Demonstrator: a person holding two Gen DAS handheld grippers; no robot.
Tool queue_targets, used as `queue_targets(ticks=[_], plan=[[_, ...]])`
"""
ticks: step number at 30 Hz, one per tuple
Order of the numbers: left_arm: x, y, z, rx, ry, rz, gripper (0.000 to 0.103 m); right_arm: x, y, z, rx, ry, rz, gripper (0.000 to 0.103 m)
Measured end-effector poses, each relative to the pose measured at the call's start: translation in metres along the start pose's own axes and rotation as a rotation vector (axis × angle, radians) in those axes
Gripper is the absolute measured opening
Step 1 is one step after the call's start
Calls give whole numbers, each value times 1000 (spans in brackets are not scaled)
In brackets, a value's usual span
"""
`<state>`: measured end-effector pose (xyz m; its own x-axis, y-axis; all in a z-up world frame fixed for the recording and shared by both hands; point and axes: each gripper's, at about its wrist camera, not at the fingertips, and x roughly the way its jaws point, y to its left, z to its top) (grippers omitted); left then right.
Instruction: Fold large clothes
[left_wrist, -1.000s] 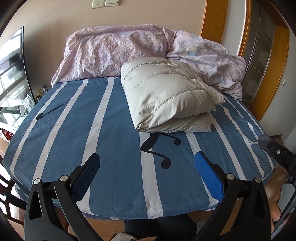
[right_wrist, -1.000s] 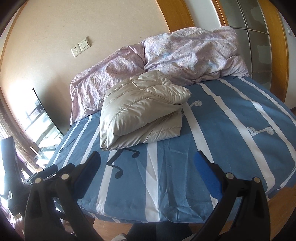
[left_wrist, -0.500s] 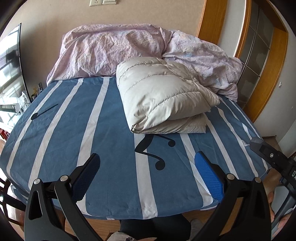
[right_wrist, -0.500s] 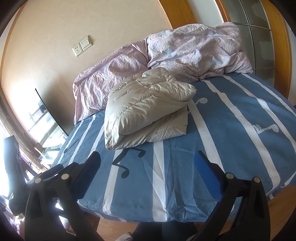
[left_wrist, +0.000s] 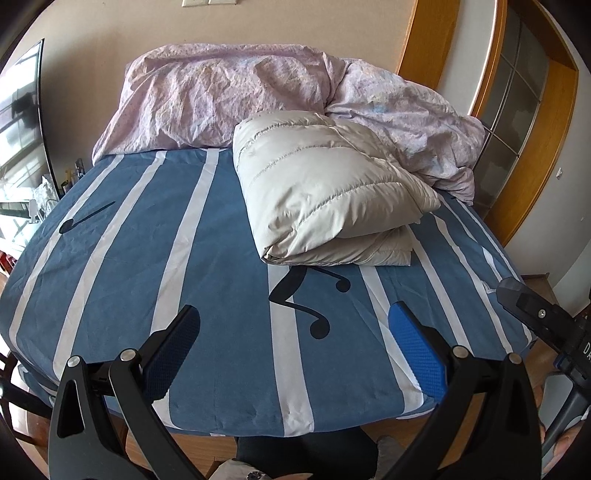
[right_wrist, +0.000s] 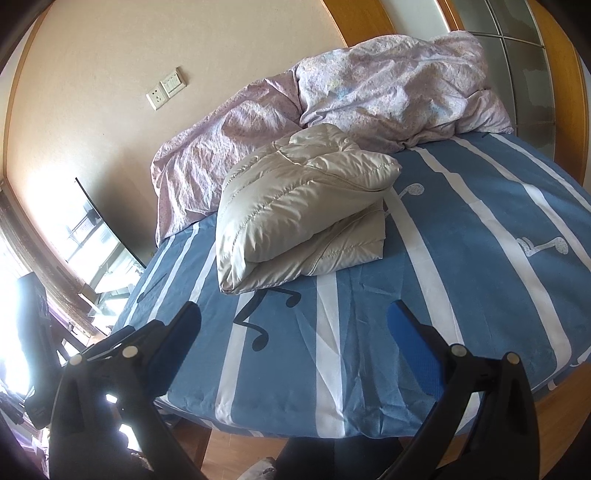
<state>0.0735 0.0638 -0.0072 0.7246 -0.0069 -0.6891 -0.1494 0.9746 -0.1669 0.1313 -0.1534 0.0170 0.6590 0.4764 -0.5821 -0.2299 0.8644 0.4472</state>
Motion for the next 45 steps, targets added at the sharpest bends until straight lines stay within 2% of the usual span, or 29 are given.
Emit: queue_targets(ticks=[11, 45], plan=[[4, -3, -1, -7, 13, -47, 102, -1, -3, 0, 3, -15, -19, 101], [13, -8, -3, 5, 29, -55, 102, 3, -10, 0, 11, -7, -18, 101]])
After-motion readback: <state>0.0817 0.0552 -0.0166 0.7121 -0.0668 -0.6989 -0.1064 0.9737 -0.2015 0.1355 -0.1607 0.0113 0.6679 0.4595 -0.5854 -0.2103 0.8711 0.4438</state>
